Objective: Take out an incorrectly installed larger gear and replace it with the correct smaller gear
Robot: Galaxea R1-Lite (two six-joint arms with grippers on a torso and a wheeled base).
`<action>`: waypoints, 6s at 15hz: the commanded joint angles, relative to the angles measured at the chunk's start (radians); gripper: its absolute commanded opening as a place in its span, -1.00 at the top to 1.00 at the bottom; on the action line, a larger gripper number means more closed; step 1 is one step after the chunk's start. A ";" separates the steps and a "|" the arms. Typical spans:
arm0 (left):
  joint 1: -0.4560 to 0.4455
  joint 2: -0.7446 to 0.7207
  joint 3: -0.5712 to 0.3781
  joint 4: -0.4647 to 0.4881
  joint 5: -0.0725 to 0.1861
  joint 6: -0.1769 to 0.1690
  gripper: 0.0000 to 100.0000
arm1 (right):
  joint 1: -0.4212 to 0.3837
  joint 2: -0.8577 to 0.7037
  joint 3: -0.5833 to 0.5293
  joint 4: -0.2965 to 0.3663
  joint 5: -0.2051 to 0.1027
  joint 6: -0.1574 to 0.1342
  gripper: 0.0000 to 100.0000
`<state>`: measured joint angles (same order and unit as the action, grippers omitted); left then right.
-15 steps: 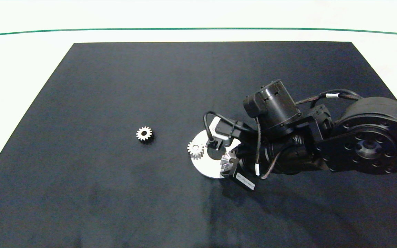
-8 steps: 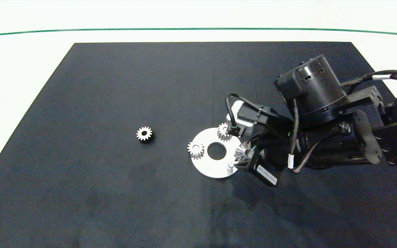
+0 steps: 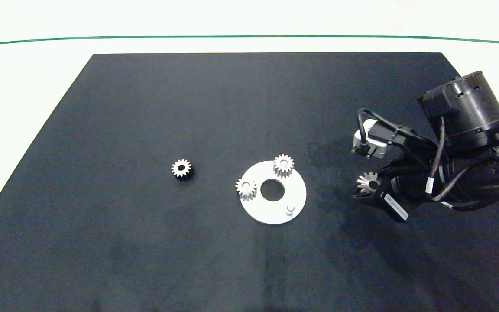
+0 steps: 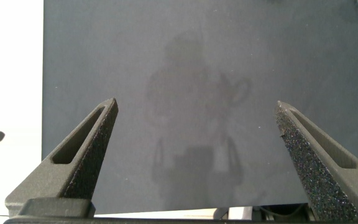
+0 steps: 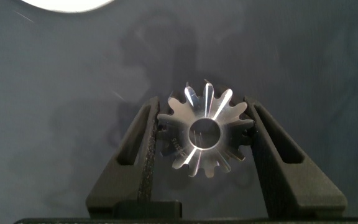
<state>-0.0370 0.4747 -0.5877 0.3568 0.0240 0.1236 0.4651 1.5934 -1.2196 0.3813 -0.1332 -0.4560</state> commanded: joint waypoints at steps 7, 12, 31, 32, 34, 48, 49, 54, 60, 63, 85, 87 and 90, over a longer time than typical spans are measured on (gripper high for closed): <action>0.000 -0.013 0.003 0.002 0.005 0.007 -1.00 | -0.080 0.026 0.091 -0.079 0.020 0.008 0.38; 0.000 -0.014 0.003 0.004 0.005 0.005 -1.00 | -0.092 0.051 0.163 -0.188 0.012 0.019 0.38; -0.121 0.191 -0.070 -0.016 -0.026 0.131 -1.00 | -0.098 -0.386 0.161 -0.120 0.024 0.053 -1.00; -0.153 0.228 -0.070 -0.032 -0.026 0.129 -1.00 | -0.100 -0.425 0.157 -0.108 0.021 0.059 -1.00; -0.207 0.311 -0.070 -0.087 -0.026 0.126 -1.00 | -0.103 -0.487 0.143 -0.107 0.010 0.063 -1.00; -0.426 0.903 -0.146 -0.533 0.088 0.134 -1.00 | -0.102 -0.540 0.069 -0.067 -0.013 0.106 -1.00; -0.426 0.927 -0.166 -0.533 0.089 0.133 -1.00 | -0.102 -0.541 0.072 -0.067 -0.013 0.106 -1.00; -0.420 1.022 -0.248 -0.533 0.102 0.129 -1.00 | -0.102 -0.556 0.094 -0.067 -0.011 0.109 -1.00; -0.420 1.153 -0.365 -0.539 0.125 0.128 -1.00 | -0.102 -0.558 0.095 -0.067 -0.011 0.123 -1.00; -0.399 1.200 -0.419 -0.536 0.132 0.128 -1.00 | -0.100 -0.560 0.101 -0.068 -0.011 0.131 -1.00; -0.359 1.253 -0.468 -0.530 0.134 0.128 -0.51 | -0.100 -0.567 0.118 -0.067 -0.009 0.131 -1.00; -0.357 1.251 -0.466 -0.530 0.135 0.128 -0.45 | -0.100 -0.567 0.121 -0.068 -0.009 0.131 -1.00; -0.357 1.253 -0.466 -0.530 0.134 0.128 -0.33 | -0.100 -0.569 0.121 -0.068 -0.009 0.131 -1.00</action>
<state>-0.3940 1.7289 -1.0549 -0.1721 0.1572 0.2504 0.3645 1.0243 -1.0983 0.3111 -0.1417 -0.3228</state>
